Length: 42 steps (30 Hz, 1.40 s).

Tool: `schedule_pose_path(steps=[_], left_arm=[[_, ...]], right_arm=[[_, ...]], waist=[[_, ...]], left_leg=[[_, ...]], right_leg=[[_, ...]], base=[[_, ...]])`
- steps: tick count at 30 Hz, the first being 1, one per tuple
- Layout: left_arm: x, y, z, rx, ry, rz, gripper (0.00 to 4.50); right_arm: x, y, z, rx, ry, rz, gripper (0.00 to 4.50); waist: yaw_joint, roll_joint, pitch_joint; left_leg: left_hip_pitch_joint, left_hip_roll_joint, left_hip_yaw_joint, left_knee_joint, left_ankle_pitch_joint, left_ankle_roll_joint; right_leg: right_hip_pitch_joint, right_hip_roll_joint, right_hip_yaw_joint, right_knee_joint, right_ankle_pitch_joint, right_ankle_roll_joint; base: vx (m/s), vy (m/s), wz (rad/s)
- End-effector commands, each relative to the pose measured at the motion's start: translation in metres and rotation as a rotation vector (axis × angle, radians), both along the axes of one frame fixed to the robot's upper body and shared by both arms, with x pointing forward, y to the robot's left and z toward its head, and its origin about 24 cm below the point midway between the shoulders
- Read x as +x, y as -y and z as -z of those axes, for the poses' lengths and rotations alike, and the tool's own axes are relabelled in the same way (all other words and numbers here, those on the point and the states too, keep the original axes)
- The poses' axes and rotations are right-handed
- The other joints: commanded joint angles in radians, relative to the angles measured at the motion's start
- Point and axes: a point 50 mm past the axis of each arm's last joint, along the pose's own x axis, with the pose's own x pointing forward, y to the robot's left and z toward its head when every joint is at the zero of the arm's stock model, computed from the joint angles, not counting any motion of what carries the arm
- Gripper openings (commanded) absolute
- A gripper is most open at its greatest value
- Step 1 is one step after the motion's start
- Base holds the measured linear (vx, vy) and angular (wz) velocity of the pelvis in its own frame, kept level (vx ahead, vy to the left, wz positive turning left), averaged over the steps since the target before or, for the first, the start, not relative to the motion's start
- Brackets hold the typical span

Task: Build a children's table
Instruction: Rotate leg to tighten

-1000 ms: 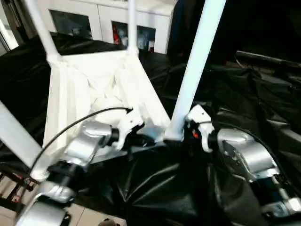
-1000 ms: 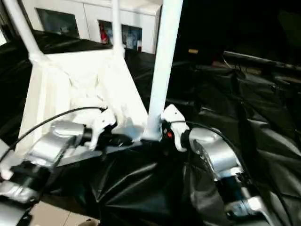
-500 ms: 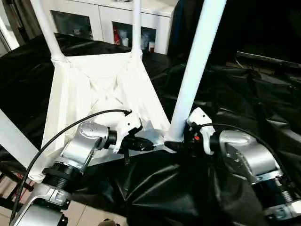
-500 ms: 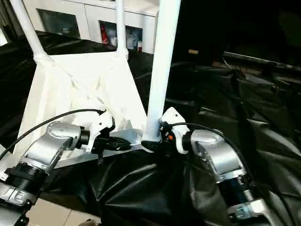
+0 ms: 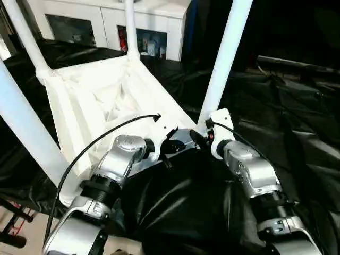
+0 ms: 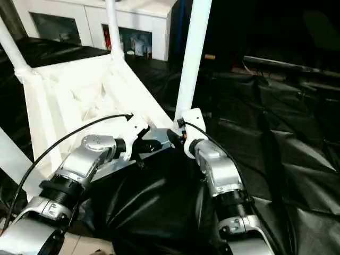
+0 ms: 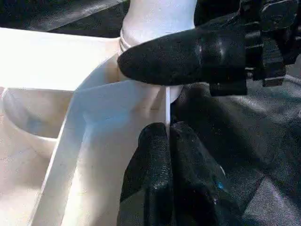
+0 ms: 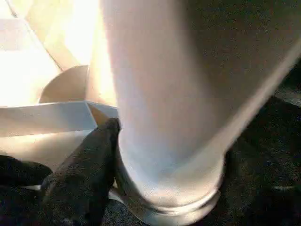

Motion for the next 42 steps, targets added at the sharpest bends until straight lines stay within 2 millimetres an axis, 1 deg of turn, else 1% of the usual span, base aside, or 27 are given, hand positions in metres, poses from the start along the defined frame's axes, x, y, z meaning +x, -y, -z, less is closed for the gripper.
schedule_pose_path(steps=[1, 3, 5, 7, 8, 9, 10, 11, 13, 14, 15, 16, 17, 18, 19, 21, 22, 26, 28, 30, 36, 37, 38, 39, 40, 41, 42], left_arm=[[-0.002, 0.03, -0.018, -0.08, 0.058, 0.106, 0.0], [-0.003, 0.029, -0.018, -0.078, 0.058, 0.109, 0.0], [-0.008, 0.023, -0.016, -0.068, 0.053, 0.162, 0.0], [-0.011, 0.02, -0.015, -0.068, 0.047, 0.197, 0.0], [-0.014, 0.018, -0.016, -0.07, 0.046, 0.237, 0.0], [-0.016, 0.016, -0.016, -0.071, 0.045, 0.265, 0.0], [-0.018, 0.013, -0.016, -0.065, 0.043, 0.299, 0.0], [-0.018, 0.013, -0.016, -0.065, 0.043, 0.299, 0.0], [-0.024, 0.006, -0.015, -0.047, 0.031, 0.366, 0.0], [-0.024, 0.005, -0.015, -0.046, 0.03, 0.371, 0.0], [-0.026, 0.003, -0.014, -0.038, 0.023, 0.399, 0.0], [-0.034, -0.004, -0.013, -0.036, -0.013, 0.485, 0.0], [-0.034, -0.004, -0.013, -0.036, -0.013, 0.485, 0.0], [-0.036, -0.006, -0.013, -0.035, -0.021, 0.513, 0.0], [-0.038, -0.008, -0.013, -0.029, -0.033, 0.534, 0.0], [-0.04, -0.011, -0.014, -0.021, -0.044, 0.555, 0.0], [-0.04, -0.013, -0.014, -0.015, -0.055, 0.565, 0.0], [-0.043, -0.017, -0.014, -0.008, -0.077, 0.588, 0.0], [-0.044, -0.018, -0.014, -0.006, -0.087, 0.599, 0.0], [-0.045, -0.018, -0.014, -0.006, -0.086, 0.599, 0.0], [-0.042, -0.014, -0.013, -0.024, -0.074, 0.563, 0.0], [-0.039, -0.012, -0.013, -0.029, -0.063, 0.527, 0.0], [-0.034, -0.01, -0.014, -0.033, -0.04, 0.476, 0.0], [-0.034, -0.01, -0.014, -0.033, -0.04, 0.476, 0.0], [-0.025, -0.004, -0.015, -0.04, -0.012, 0.392, 0.0], [-0.023, -0.004, -0.015, -0.041, -0.008, 0.378, 0.0], [-0.017, 0.0, -0.015, -0.043, 0.009, 0.319, 0.0]], right_arm=[[-0.006, -0.025, 0.007, 0.054, -0.06, -0.105, 3.71], [-0.005, -0.024, 0.006, 0.055, -0.056, -0.105, 3.89], [-0.005, -0.015, -0.002, 0.05, -0.015, -0.183, 4.02], [-0.007, -0.01, -0.006, 0.047, 0.001, -0.233, 4.23], [-0.009, -0.005, -0.008, 0.038, 0.01, -0.288, 4.35], [-0.011, -0.002, -0.01, 0.03, 0.015, -0.328, 4.35], [-0.015, 0.003, -0.013, 0.012, 0.02, -0.398, 4.43], [-0.015, 0.003, -0.013, 0.012, 0.02, -0.398, 4.43], [-0.023, 0.011, -0.019, -0.009, 0.021, -0.513, 4.43], [-0.023, 0.012, -0.019, -0.009, 0.021, -0.519, 4.43], [-0.026, 0.015, -0.021, -0.014, 0.019, -0.558, 4.43], [-0.032, 0.025, -0.026, -0.025, 0.014, -0.644, 4.43], [-0.032, 0.025, -0.026, -0.025, 0.014, -0.644, 4.43], [-0.034, 0.027, -0.027, -0.029, 0.013, -0.665, 4.43], [-0.035, 0.029, -0.028, -0.032, 0.016, -0.686, 4.43], [-0.036, 0.031, -0.029, -0.034, 0.017, -0.7, 4.27], [-0.037, 0.032, -0.029, -0.034, 0.017, -0.707, 4.08], [-0.038, 0.033, -0.03, -0.024, 0.012, -0.726, 3.76], [-0.043, 0.031, -0.029, -0.015, -0.006, -0.758, 3.67], [-0.044, 0.031, -0.029, -0.015, -0.009, -0.764, 3.36], [-0.05, 0.02, -0.021, 0.026, -0.024, -0.775, 2.91], [-0.047, 0.018, -0.019, 0.027, -0.015, -0.736, 2.83], [-0.042, 0.016, -0.016, 0.025, -0.005, -0.667, 2.83], [-0.042, 0.016, -0.016, 0.025, -0.005, -0.667, 2.64], [-0.03, 0.014, -0.01, 0.011, 0.01, -0.506, 2.64], [-0.028, 0.014, -0.009, 0.007, 0.012, -0.471, 2.6], [-0.02, 0.014, -0.004, 0.008, -0.008, -0.349, 2.54]], waist=[[0.007, 0.001, -0.072], [0.007, 0.001, -0.072], [0.01, 0.002, -0.073], [0.01, 0.001, -0.074], [0.011, 0.004, -0.076], [0.011, 0.001, -0.078], [0.015, 0.001, -0.077], [0.015, 0.002, -0.077], [0.018, 0.003, -0.079], [0.023, 0.002, -0.08], [0.026, 0.003, -0.078], [0.031, 0.001, -0.078], [0.033, 0.001, -0.077], [0.035, 0.002, -0.074], [0.04, 0.001, -0.074], [0.045, 0.002, -0.072], [0.049, 0.001, -0.072], [0.052, 0.0, -0.071], [0.052, -0.001, -0.071], [0.053, -0.001, -0.072], [0.052, 0.001, -0.075], [0.052, 0.003, -0.075], [0.051, 0.002, -0.074], [0.05, 0.001, -0.075], [0.045, 0.002, -0.071], [0.043, 0.002, -0.068], [0.04, 0.0, -0.072]], left_leg=[[0.003, 0.016, 0.001, -0.071, -0.173, 0.027], [0.004, 0.015, 0.002, -0.07, -0.181, 0.026], [0.005, 0.017, 0.0, -0.071, -0.188, 0.028], [0.002, 0.018, 0.001, -0.069, -0.165, 0.04], [0.002, 0.018, 0.001, -0.068, -0.153, 0.043], [0.001, 0.019, 0.001, -0.066, -0.139, 0.051], [0.002, 0.02, 0.001, -0.066, -0.133, 0.058], [0.002, 0.02, 0.002, -0.065, -0.129, 0.063], [0.004, 0.021, 0.003, -0.063, -0.118, 0.072], [0.006, 0.022, 0.003, -0.063, -0.117, 0.076], [0.007, 0.023, 0.004, -0.064, -0.126, 0.078], [0.011, 0.025, 0.005, -0.064, -0.135, 0.077], [0.011, 0.026, 0.004, -0.065, -0.143, 0.077], [0.01, 0.025, 0.007, -0.066, -0.156, 0.075], [0.015, 0.026, 0.007, -0.066, -0.171, 0.066], [0.016, 0.027, 0.007, -0.067, -0.183, 0.055], [0.019, 0.026, 0.008, -0.068, -0.198, 0.046], [0.017, 0.024, 0.005, -0.069, -0.22, 0.028], [0.013, 0.024, 0.003, -0.07, -0.21, 0.025], [0.012, 0.024, 0.003, -0.07, -0.204, 0.027], [0.009, 0.023, 0.002, -0.069, -0.185, 0.029], [0.008, 0.023, 0.001, -0.07, -0.181, 0.025], [0.009, 0.022, 0.003, -0.069, -0.184, 0.024], [0.007, 0.021, 0.002, -0.068, -0.184, 0.021], [0.006, 0.018, 0.003, -0.07, -0.203, 0.01], [0.008, 0.017, 0.003, -0.07, -0.227, 0.002], [0.008, 0.014, 0.0, -0.069, -0.23, -0.012]], right_leg=[[0.062, -0.049, 0.048, -0.071, -0.269, -0.17], [0.061, -0.05, 0.048, -0.072, -0.276, -0.171], [0.064, -0.051, 0.047, -0.072, -0.281, -0.168], [0.066, -0.049, 0.049, -0.066, -0.23, -0.179], [0.067, -0.05, 0.049, -0.063, -0.21, -0.187], [0.069, -0.049, 0.049, -0.059, -0.177, -0.197], [0.071, -0.048, 0.048, -0.058, -0.158, -0.206], [0.07, -0.049, 0.05, -0.055, -0.145, -0.209], [0.069, -0.049, 0.051, -0.051, -0.122, -0.223], [0.071, -0.05, 0.051, -0.05, -0.114, -0.229], [0.069, -0.049, 0.051, -0.051, -0.121, -0.232], [0.066, -0.051, 0.052, -0.052, -0.135, -0.234], [0.067, -0.051, 0.051, -0.052, -0.146, -0.233], [0.064, -0.052, 0.053, -0.056, -0.17, -0.228], [0.062, -0.052, 0.053, -0.059, -0.202, -0.222], [0.059, -0.052, 0.053, -0.062, -0.228, -0.216], [0.057, -0.053, 0.054, -0.065, -0.257, -0.207], [0.056, -0.054, 0.053, -0.071, -0.331, -0.175], [0.058, -0.052, 0.052, -0.07, -0.326, -0.168], [0.059, -0.052, 0.052, -0.07, -0.323, -0.163], [0.059, -0.052, 0.051, -0.066, -0.291, -0.172], [0.061, -0.052, 0.051, -0.064, -0.285, -0.175], [0.059, -0.051, 0.051, -0.067, -0.287, -0.175], [0.059, -0.051, 0.051, -0.065, -0.287, -0.175], [0.057, -0.052, 0.048, -0.072, -0.338, -0.162], [0.053, -0.05, 0.046, -0.079, -0.381, -0.153], [0.056, -0.053, 0.046, -0.08, -0.421, -0.134]], base=[[0.0, 0.0, 0.0], [0.0, 0.0, 0.0], [0.0, 0.0, 0.0], [0.0, 0.0, 0.0], [0.0, 0.0, 0.0], [0.0, 0.0, 0.0], [0.0, 0.0, 0.0], [0.0, 0.0, 0.0], [0.0, 0.0, 0.0], [0.0, 0.0, 0.0], [0.0, 0.0, 0.0], [0.0, 0.0, 0.0], [0.0, 0.0, 0.0], [0.0, 0.0, 0.0], [0.0, 0.0, 0.0], [0.0, 0.0, 0.0], [0.0, 0.0, 0.0], [0.0, 0.0, 0.0], [0.0, 0.0, 0.0], [0.0, 0.0, 0.0], [0.0, 0.0, 0.0], [0.0, 0.0, 0.0], [0.0, 0.0, 0.0], [0.0, 0.0, 0.0], [0.0, 0.0, 0.0], [0.0, 0.0, 0.0], [0.0, 0.0, 0.0]])
